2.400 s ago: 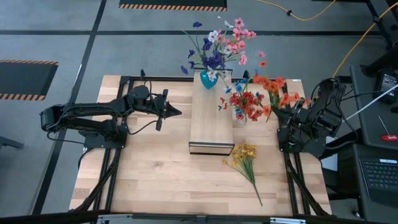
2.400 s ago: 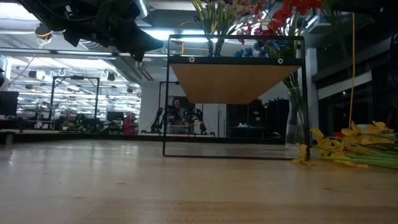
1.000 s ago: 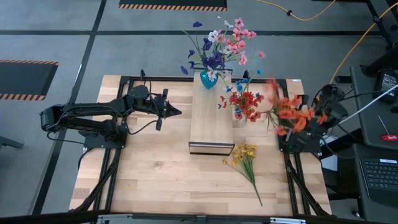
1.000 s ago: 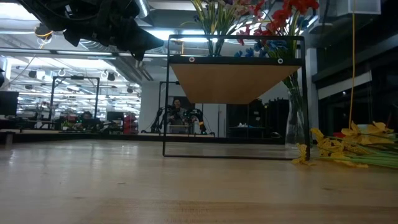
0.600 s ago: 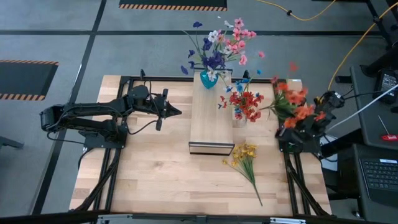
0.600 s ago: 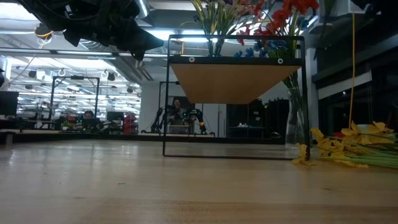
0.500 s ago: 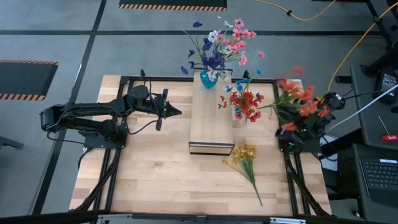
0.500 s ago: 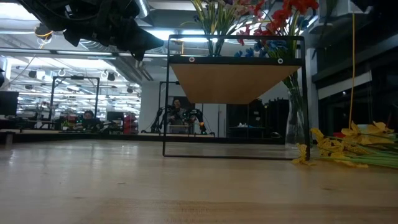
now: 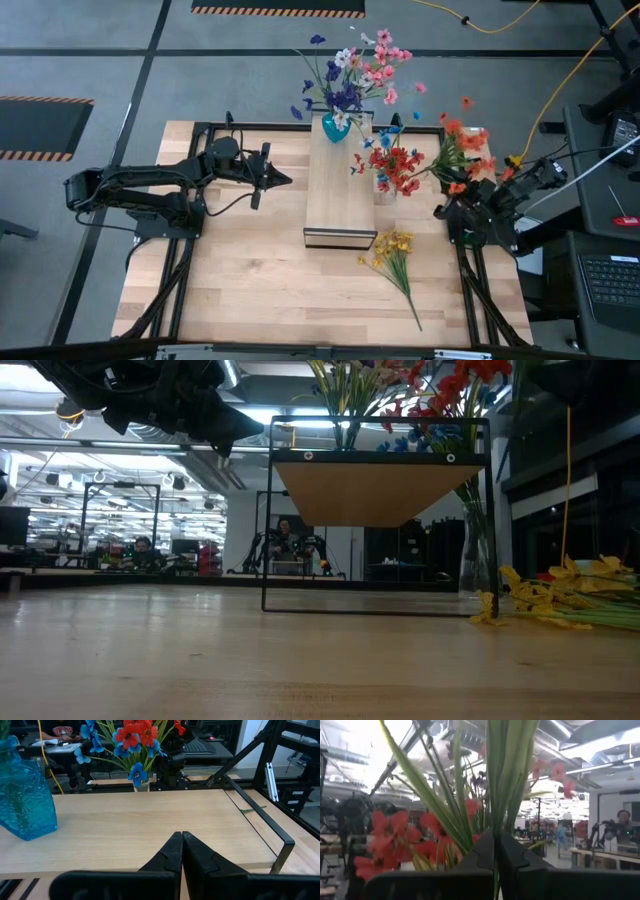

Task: Pick and place flowers into a vace then onto a shelf
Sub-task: Put the orange flowers into the transparent vase

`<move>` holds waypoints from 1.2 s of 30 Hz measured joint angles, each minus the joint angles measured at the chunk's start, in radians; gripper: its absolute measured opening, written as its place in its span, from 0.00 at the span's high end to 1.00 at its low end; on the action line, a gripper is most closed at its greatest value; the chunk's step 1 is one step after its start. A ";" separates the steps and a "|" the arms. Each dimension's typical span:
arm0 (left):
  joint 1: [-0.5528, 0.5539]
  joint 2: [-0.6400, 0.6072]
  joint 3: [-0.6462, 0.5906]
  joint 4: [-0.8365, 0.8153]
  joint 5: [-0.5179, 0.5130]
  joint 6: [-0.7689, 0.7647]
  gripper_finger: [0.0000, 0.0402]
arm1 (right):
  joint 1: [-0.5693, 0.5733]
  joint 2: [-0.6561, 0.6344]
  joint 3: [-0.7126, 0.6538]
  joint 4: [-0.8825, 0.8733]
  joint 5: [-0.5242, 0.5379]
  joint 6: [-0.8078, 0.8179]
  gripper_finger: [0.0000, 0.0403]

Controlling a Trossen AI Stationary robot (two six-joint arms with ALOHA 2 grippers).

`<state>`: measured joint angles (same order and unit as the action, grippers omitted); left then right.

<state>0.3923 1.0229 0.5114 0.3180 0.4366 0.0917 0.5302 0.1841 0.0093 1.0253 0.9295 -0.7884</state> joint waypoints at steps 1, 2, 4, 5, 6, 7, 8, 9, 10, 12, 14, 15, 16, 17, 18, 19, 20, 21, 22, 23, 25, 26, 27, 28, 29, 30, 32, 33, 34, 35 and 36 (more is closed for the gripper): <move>0.000 0.000 0.000 0.000 0.000 0.000 0.99 | -0.013 0.000 0.000 -0.024 0.000 0.025 1.00; 0.000 0.000 0.000 0.000 0.000 0.000 1.00 | -0.027 0.000 0.000 -0.050 -0.001 0.051 1.00; 0.000 0.000 0.000 0.000 0.000 0.000 1.00 | -0.058 0.000 0.000 -0.095 -0.018 0.104 1.00; 0.000 0.000 0.000 0.000 0.000 0.000 1.00 | -0.075 0.001 0.000 -0.109 -0.037 0.129 1.00; 0.000 0.000 0.000 0.000 0.000 0.000 0.99 | -0.093 0.001 0.000 -0.119 -0.063 0.151 1.00; 0.000 0.000 0.000 0.000 0.000 0.000 0.99 | -0.111 0.001 0.000 -0.123 -0.088 0.164 1.00; 0.000 0.000 0.000 0.000 0.000 0.000 0.99 | -0.130 0.001 0.000 -0.128 -0.100 0.179 1.00; 0.000 0.000 0.000 0.000 0.000 0.000 0.99 | -0.149 0.001 0.000 -0.136 -0.102 0.189 1.00; 0.000 0.000 0.000 0.000 0.000 0.000 0.99 | -0.166 0.001 0.000 -0.153 -0.102 0.210 1.00; 0.000 0.000 0.000 0.000 0.000 0.000 0.99 | -0.200 0.001 0.000 -0.196 -0.125 0.255 1.00; 0.000 0.000 0.000 0.000 0.000 0.000 1.00 | -0.232 0.001 0.000 -0.234 -0.167 0.303 1.00; 0.000 0.000 0.000 0.000 0.000 0.000 1.00 | -0.248 0.002 0.000 -0.249 -0.177 0.322 1.00; 0.000 0.000 0.000 0.000 0.000 0.000 1.00 | -0.264 0.003 0.000 -0.258 -0.181 0.341 1.00; 0.000 0.000 0.000 0.000 0.000 0.000 1.00 | -0.279 0.004 0.000 -0.263 -0.183 0.351 1.00; 0.000 0.000 0.000 0.000 0.000 0.000 0.99 | -0.294 0.004 0.000 -0.270 -0.192 0.366 1.00; 0.000 0.000 0.000 0.000 0.000 0.000 0.99 | -0.307 0.004 0.000 -0.278 -0.209 0.380 1.00; 0.000 0.000 0.000 0.000 0.000 0.000 0.99 | -0.321 0.004 0.000 -0.289 -0.231 0.395 1.00; 0.000 0.000 0.000 0.000 0.000 0.000 0.99 | -0.335 0.004 0.000 -0.303 -0.249 0.410 1.00; 0.000 0.000 0.000 0.000 0.000 0.000 0.99 | -0.347 0.004 0.000 -0.315 -0.255 0.423 1.00; 0.000 0.000 0.000 0.000 0.000 0.000 0.99 | -0.361 0.007 0.000 -0.328 -0.255 0.444 1.00; 0.000 0.000 0.000 0.000 0.000 0.000 0.99 | -0.386 0.016 0.000 -0.358 -0.261 0.474 1.00; 0.000 0.000 0.000 0.000 0.000 0.000 1.00 | -0.399 0.023 0.000 -0.369 -0.278 0.489 1.00; 0.000 0.000 0.000 0.000 0.000 0.000 1.00 | -0.412 0.031 0.000 -0.373 -0.296 0.502 1.00; 0.000 0.000 0.000 0.000 0.000 0.000 1.00 | -0.424 0.042 0.000 -0.375 -0.315 0.515 1.00; 0.000 0.000 0.000 0.000 -0.001 0.000 0.99 | -0.437 0.051 0.000 -0.375 -0.331 0.519 1.00; 0.000 0.000 0.000 0.000 0.000 0.000 0.99 | -0.448 0.061 0.000 -0.375 -0.338 0.523 1.00; 0.000 0.000 0.000 0.000 -0.001 0.000 0.99 | -0.468 0.078 0.000 -0.375 -0.353 0.542 1.00; 0.000 0.000 0.000 0.000 -0.001 0.000 0.99 | -0.476 0.088 0.000 -0.374 -0.359 0.550 1.00; 0.000 0.000 0.000 0.000 -0.001 0.000 0.99 | -0.484 0.097 0.000 -0.375 -0.368 0.556 1.00; 0.000 0.000 0.000 0.000 0.000 0.000 0.99 | -0.490 0.108 0.000 -0.374 -0.382 0.567 1.00; 0.000 0.000 0.000 0.000 0.000 0.000 0.99 | -0.496 0.119 0.000 -0.374 -0.392 0.571 1.00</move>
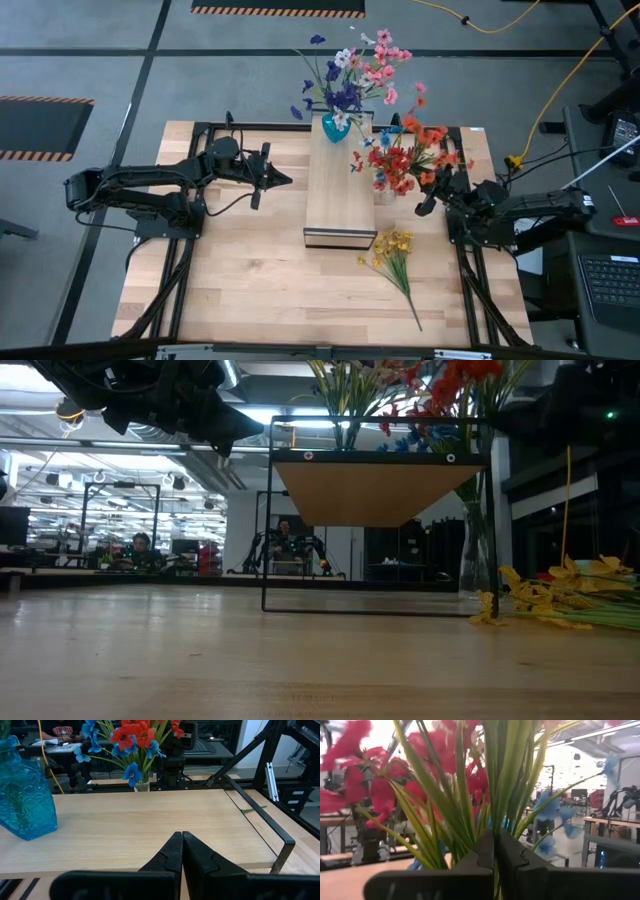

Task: Pick and place flowers into a vace then onto a shelf
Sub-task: Put the orange flowers into the transparent vase

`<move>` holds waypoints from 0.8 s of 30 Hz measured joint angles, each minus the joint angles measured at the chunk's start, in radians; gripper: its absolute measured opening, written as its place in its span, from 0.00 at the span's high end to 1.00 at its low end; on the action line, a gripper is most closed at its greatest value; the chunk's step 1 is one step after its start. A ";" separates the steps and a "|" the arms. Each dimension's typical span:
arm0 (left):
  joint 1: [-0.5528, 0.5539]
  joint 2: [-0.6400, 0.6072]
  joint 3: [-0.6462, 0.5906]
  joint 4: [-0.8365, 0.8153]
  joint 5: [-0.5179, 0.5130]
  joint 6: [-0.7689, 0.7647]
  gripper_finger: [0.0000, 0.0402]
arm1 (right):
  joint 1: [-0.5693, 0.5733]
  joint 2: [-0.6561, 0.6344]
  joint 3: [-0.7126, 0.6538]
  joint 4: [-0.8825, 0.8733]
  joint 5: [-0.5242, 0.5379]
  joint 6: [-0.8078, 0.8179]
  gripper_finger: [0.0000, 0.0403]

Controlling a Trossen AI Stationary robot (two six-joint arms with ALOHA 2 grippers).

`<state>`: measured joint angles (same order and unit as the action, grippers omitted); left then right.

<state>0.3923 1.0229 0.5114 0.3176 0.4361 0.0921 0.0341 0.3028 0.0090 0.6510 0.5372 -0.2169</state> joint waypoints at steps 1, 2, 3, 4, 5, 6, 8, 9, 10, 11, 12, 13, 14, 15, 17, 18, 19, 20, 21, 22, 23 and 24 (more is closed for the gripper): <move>0.000 0.000 0.000 0.000 0.000 0.000 1.00 | -0.005 0.011 0.000 0.000 -0.008 0.002 1.00; 0.000 0.000 0.000 0.000 0.000 0.000 1.00 | -0.008 0.022 0.000 0.000 -0.011 0.002 1.00; 0.000 0.000 0.000 0.000 0.000 0.000 1.00 | -0.010 0.032 0.000 0.000 -0.011 0.003 1.00; 0.000 0.000 0.000 0.000 0.000 0.000 1.00 | -0.013 0.042 0.000 0.000 -0.011 0.005 1.00; 0.000 0.000 0.000 0.000 0.000 0.000 1.00 | -0.015 0.052 0.000 0.000 -0.011 0.008 1.00; 0.000 0.000 0.000 0.000 0.000 0.000 0.99 | -0.017 0.061 0.000 0.000 -0.011 0.012 1.00; 0.000 0.000 0.000 0.000 0.000 0.000 0.99 | -0.017 0.077 0.000 0.001 -0.011 0.029 1.00; 0.000 0.000 0.000 0.000 0.000 0.000 0.98 | -0.017 0.083 0.000 0.001 -0.011 0.030 1.00; 0.000 0.000 0.000 0.000 0.000 0.000 0.98 | -0.017 0.089 0.000 0.001 -0.011 0.030 1.00; 0.000 0.000 0.000 0.000 0.000 0.000 0.98 | -0.017 0.095 0.000 0.001 -0.011 0.030 1.00; 0.000 0.000 0.000 0.000 0.000 0.000 0.98 | -0.017 0.100 0.000 0.001 -0.011 0.030 1.00; 0.000 0.000 0.000 0.000 0.000 0.000 0.98 | -0.017 0.105 0.000 0.001 -0.011 0.030 0.99; 0.000 0.000 0.000 0.000 0.000 0.000 0.99 | -0.017 0.110 0.000 0.001 -0.011 0.030 0.98; 0.000 0.000 0.000 -0.001 0.000 0.000 0.99 | -0.017 0.114 0.000 0.001 -0.011 0.031 0.97; 0.000 0.000 0.000 -0.001 0.000 0.000 0.99 | -0.017 0.122 0.000 0.001 -0.011 0.033 0.95; 0.000 0.000 0.000 -0.001 0.000 0.000 0.99 | -0.017 0.124 0.000 0.000 -0.011 0.033 0.94; 0.000 0.000 0.000 -0.003 0.000 0.000 0.99 | -0.017 0.126 0.000 0.000 -0.011 0.033 0.92; 0.000 0.000 0.000 -0.005 0.000 0.000 0.99 | -0.017 0.127 0.000 0.001 -0.011 0.033 0.91; 0.000 0.000 0.000 -0.006 0.000 0.000 0.99 | -0.017 0.127 0.000 0.000 -0.011 0.033 0.90; 0.000 0.000 0.000 -0.007 0.000 0.000 0.99 | -0.017 0.127 0.000 -0.002 -0.011 0.033 0.89; 0.000 0.000 0.000 -0.007 0.000 0.000 0.99 | -0.017 0.127 0.000 -0.007 -0.011 0.033 0.87; 0.000 0.000 0.000 -0.008 0.000 0.000 0.99 | -0.017 0.127 0.000 -0.016 -0.010 0.033 0.86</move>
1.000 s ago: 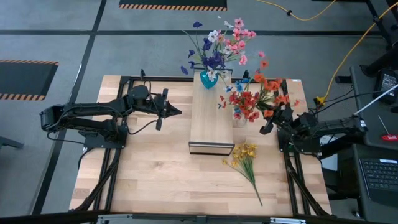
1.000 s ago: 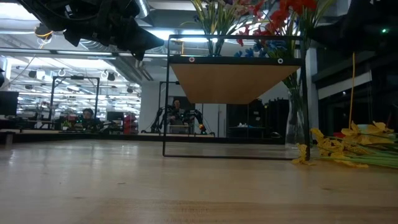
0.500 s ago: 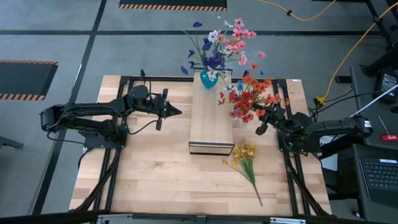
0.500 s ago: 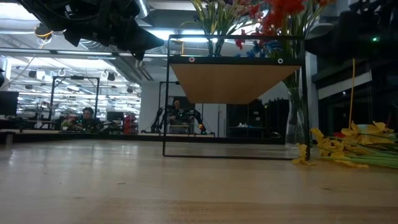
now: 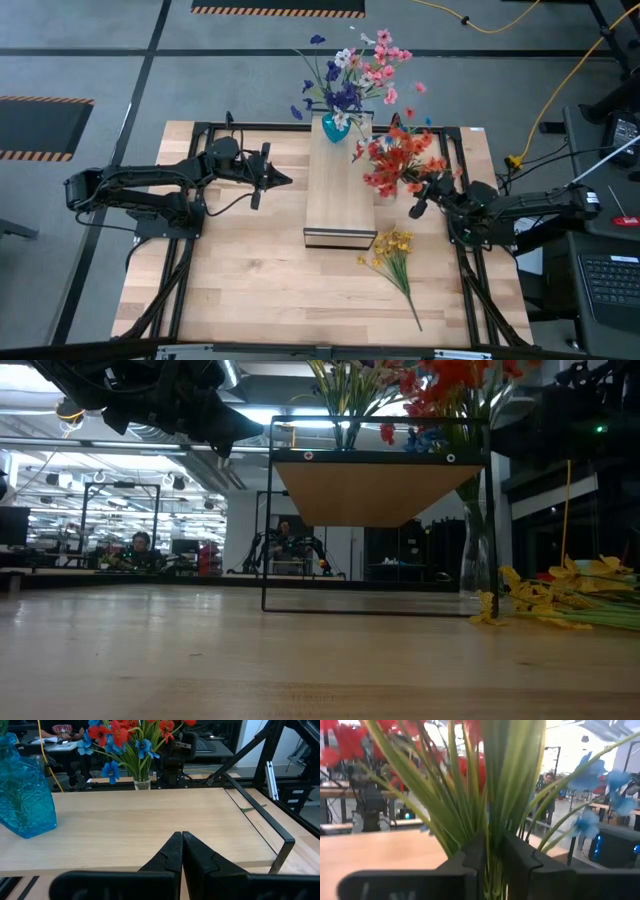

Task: Pick and place flowers into a vace then onto a shelf
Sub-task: Put the orange flowers into the transparent vase

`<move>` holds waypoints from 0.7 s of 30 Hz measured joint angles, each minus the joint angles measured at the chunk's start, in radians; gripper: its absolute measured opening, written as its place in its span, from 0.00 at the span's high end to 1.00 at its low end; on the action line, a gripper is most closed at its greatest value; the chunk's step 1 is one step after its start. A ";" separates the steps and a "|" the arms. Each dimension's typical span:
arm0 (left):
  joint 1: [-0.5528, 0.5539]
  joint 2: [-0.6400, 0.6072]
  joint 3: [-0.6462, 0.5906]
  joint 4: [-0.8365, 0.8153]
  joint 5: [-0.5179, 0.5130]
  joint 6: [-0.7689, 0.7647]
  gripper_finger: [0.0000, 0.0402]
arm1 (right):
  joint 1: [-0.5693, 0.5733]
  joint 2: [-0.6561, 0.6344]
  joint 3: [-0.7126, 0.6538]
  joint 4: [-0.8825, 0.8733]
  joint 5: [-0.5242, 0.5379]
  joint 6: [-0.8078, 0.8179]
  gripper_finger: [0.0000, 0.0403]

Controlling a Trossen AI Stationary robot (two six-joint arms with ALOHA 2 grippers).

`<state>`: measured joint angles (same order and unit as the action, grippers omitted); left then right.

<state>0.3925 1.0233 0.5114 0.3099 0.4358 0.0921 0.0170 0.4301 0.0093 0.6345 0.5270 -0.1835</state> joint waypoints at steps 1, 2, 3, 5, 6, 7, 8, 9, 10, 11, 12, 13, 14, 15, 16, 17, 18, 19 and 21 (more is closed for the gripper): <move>0.000 0.000 0.000 0.000 0.000 0.000 0.99 | 0.000 0.000 0.000 -0.013 0.000 0.004 0.84; 0.000 0.000 0.000 0.000 0.000 0.000 0.99 | 0.000 0.000 0.000 -0.029 0.001 0.020 0.82; 0.000 0.000 0.000 0.000 0.000 0.000 0.99 | 0.000 0.000 0.000 -0.046 0.001 0.037 0.80; 0.000 0.000 0.000 0.000 0.000 0.000 0.99 | 0.000 0.000 0.000 -0.085 0.002 0.078 0.76; 0.000 0.000 0.000 0.000 0.000 0.000 0.99 | 0.000 0.000 0.000 -0.102 0.002 0.089 0.74; 0.000 0.000 0.000 0.000 0.000 0.000 1.00 | 0.000 0.000 0.000 -0.115 0.002 0.101 0.72; 0.000 0.000 0.000 0.000 0.000 0.000 1.00 | 0.000 0.000 0.001 -0.123 0.003 0.105 0.71; 0.000 0.000 0.000 0.000 0.000 0.000 0.99 | 0.000 0.000 0.005 -0.136 0.003 0.106 0.69; 0.000 0.000 0.000 0.000 0.000 0.000 0.99 | 0.000 0.000 0.014 -0.149 0.003 0.108 0.68; 0.000 0.000 0.000 0.000 0.000 0.000 0.99 | 0.000 0.000 0.024 -0.160 0.003 0.109 0.67; 0.000 0.000 0.000 0.000 0.000 0.000 0.99 | 0.000 0.000 0.037 -0.180 0.003 0.109 0.67; 0.000 0.000 0.000 0.000 0.000 0.000 0.99 | 0.000 0.000 0.054 -0.215 0.003 0.112 0.67; 0.000 0.000 0.000 0.000 0.000 0.000 0.98 | 0.000 -0.001 0.073 -0.260 0.003 0.123 0.66; 0.000 0.000 0.000 0.000 0.000 0.000 0.98 | 0.000 0.000 0.094 -0.304 0.003 0.128 0.66; 0.000 0.000 0.000 0.000 0.000 0.000 0.99 | 0.000 0.000 0.115 -0.352 0.003 0.132 0.67; 0.000 0.000 0.000 0.000 0.000 0.000 0.99 | 0.000 0.000 0.136 -0.403 0.003 0.143 0.67; 0.000 0.000 0.000 0.000 0.000 0.000 0.99 | 0.000 0.000 0.157 -0.454 0.003 0.156 0.67; 0.000 0.000 0.000 0.000 0.000 0.000 0.99 | 0.000 0.000 0.178 -0.498 0.003 0.168 0.67; 0.000 0.000 0.000 0.000 0.000 0.000 1.00 | 0.000 0.000 0.214 -0.582 0.003 0.185 0.67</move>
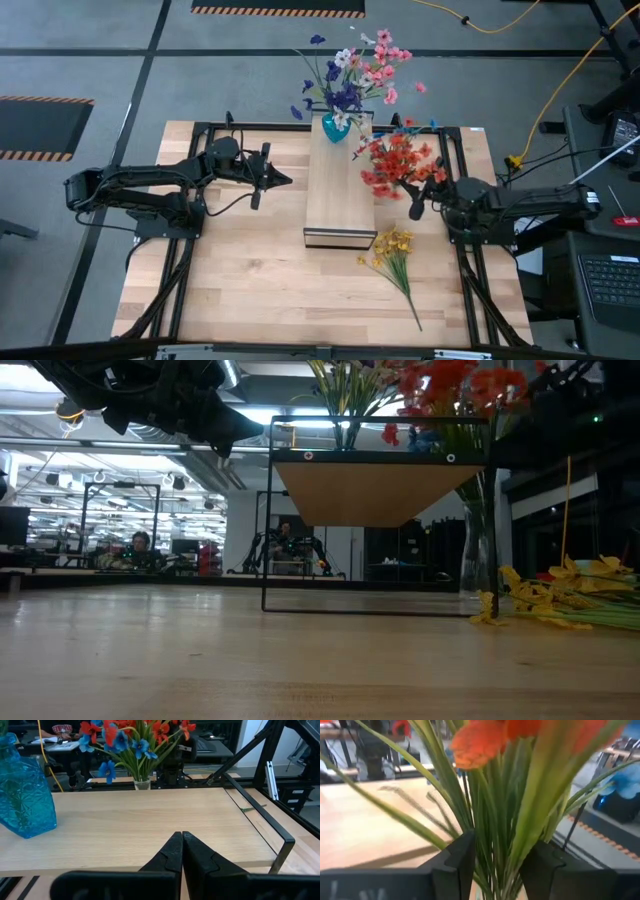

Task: Pick and place flowers into a vace then onto a shelf
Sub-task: Put the orange flowers into the transparent vase

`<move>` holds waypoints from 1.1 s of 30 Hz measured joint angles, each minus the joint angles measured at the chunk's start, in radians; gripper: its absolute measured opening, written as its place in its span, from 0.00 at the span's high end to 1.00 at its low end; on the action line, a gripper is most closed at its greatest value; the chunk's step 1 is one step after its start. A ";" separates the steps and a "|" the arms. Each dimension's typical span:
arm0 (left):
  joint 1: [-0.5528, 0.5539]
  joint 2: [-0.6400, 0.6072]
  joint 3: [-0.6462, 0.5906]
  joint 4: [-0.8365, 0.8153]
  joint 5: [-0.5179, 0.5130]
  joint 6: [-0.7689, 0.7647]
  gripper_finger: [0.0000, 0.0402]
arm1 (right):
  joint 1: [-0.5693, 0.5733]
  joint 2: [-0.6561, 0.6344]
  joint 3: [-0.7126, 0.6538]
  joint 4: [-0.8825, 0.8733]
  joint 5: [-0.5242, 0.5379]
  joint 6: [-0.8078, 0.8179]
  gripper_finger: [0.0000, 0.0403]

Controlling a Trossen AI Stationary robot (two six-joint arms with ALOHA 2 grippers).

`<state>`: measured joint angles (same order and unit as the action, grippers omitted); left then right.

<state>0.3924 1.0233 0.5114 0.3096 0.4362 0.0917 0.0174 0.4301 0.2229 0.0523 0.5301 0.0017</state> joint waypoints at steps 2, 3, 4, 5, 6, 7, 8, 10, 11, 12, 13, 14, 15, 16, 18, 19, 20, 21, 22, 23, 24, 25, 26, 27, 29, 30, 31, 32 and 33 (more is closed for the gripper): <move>0.000 0.000 0.000 0.000 0.000 0.000 0.99 | 0.000 0.000 0.031 -0.075 0.000 0.022 0.67; 0.000 0.000 0.000 0.000 0.000 0.000 0.99 | 0.000 0.000 0.044 -0.102 0.000 0.029 0.67; 0.000 0.000 0.000 0.000 0.000 0.000 0.99 | 0.000 0.000 0.053 -0.123 0.000 0.034 0.67; 0.000 0.000 0.000 0.000 0.000 0.000 0.99 | 0.000 0.000 0.061 -0.135 0.000 0.041 0.67; 0.000 0.000 0.000 0.000 0.000 0.000 0.98 | 0.000 0.000 0.068 -0.142 0.000 0.043 0.67; 0.000 0.000 0.000 0.000 0.001 0.000 0.98 | 0.000 0.000 0.073 -0.148 0.000 0.043 0.67; 0.000 0.000 0.000 0.000 0.001 0.000 0.98 | 0.000 -0.001 0.079 -0.157 0.000 0.040 0.67; 0.000 0.000 0.000 -0.004 0.002 0.000 0.98 | 0.000 -0.001 0.090 -0.186 0.000 0.021 0.67; 0.000 0.000 0.000 -0.007 0.002 0.000 0.98 | 0.000 -0.001 0.101 -0.207 0.000 0.019 0.67; 0.000 0.000 0.000 -0.011 0.002 0.000 0.99 | 0.000 0.000 0.113 -0.228 0.000 0.019 0.67; 0.000 0.000 0.000 -0.016 0.002 0.000 0.99 | 0.000 0.000 0.124 -0.251 0.000 0.020 0.67; 0.000 0.000 0.000 -0.023 0.002 0.000 0.99 | 0.000 -0.001 0.138 -0.276 -0.001 0.023 0.67; 0.000 0.000 0.000 -0.028 0.002 0.000 0.99 | 0.000 -0.001 0.151 -0.295 -0.004 0.025 0.67; 0.000 0.000 0.000 -0.031 0.002 0.000 0.99 | 0.000 0.000 0.162 -0.310 -0.009 0.032 0.67; 0.000 0.000 0.000 -0.032 0.002 0.000 0.99 | 0.000 -0.001 0.176 -0.339 -0.026 0.046 0.67; 0.000 0.000 0.000 -0.032 0.002 0.000 0.99 | 0.000 -0.001 0.179 -0.351 -0.036 0.047 0.67; 0.000 0.000 0.000 -0.032 0.002 0.000 0.99 | 0.000 -0.001 0.181 -0.365 -0.046 0.047 0.67; 0.000 0.000 0.000 -0.032 0.002 0.000 0.99 | 0.000 -0.001 0.181 -0.381 -0.054 0.049 0.66; 0.000 0.000 0.000 -0.032 0.002 0.000 0.99 | 0.000 -0.001 0.181 -0.395 -0.055 0.060 0.65; 0.000 0.000 0.000 -0.032 0.002 0.000 0.99 | 0.000 -0.001 0.181 -0.404 -0.056 0.073 0.63; 0.000 0.000 0.000 -0.032 0.002 0.000 0.99 | 0.000 -0.001 0.181 -0.412 -0.056 0.081 0.62; 0.000 0.000 0.000 -0.032 0.003 0.000 0.99 | 0.000 -0.001 0.181 -0.423 -0.056 0.090 0.59; 0.000 0.000 0.000 -0.032 0.003 0.000 0.99 | 0.000 -0.001 0.181 -0.433 -0.056 0.095 0.57; 0.000 0.000 0.000 -0.032 0.003 0.000 0.99 | 0.000 -0.001 0.181 -0.435 -0.056 0.095 0.54; 0.000 0.000 0.000 -0.032 0.003 0.000 0.99 | 0.000 -0.001 0.181 -0.436 -0.055 0.094 0.48; 0.000 0.000 0.000 -0.032 0.003 0.000 0.99 | 0.000 -0.001 0.181 -0.436 -0.055 0.090 0.46; 0.000 0.000 0.000 -0.032 0.003 0.000 0.99 | 0.000 -0.001 0.181 -0.436 -0.055 0.076 0.43; 0.000 0.000 0.000 -0.032 0.003 0.000 0.99 | 0.000 -0.001 0.181 -0.436 -0.054 0.068 0.40; 0.000 0.000 0.000 -0.032 0.003 0.000 0.99 | 0.000 -0.001 0.181 -0.437 -0.055 0.064 0.38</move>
<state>0.3924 1.0233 0.5114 0.2779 0.4389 0.0917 0.0174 0.4294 0.4034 -0.3846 0.4755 0.0662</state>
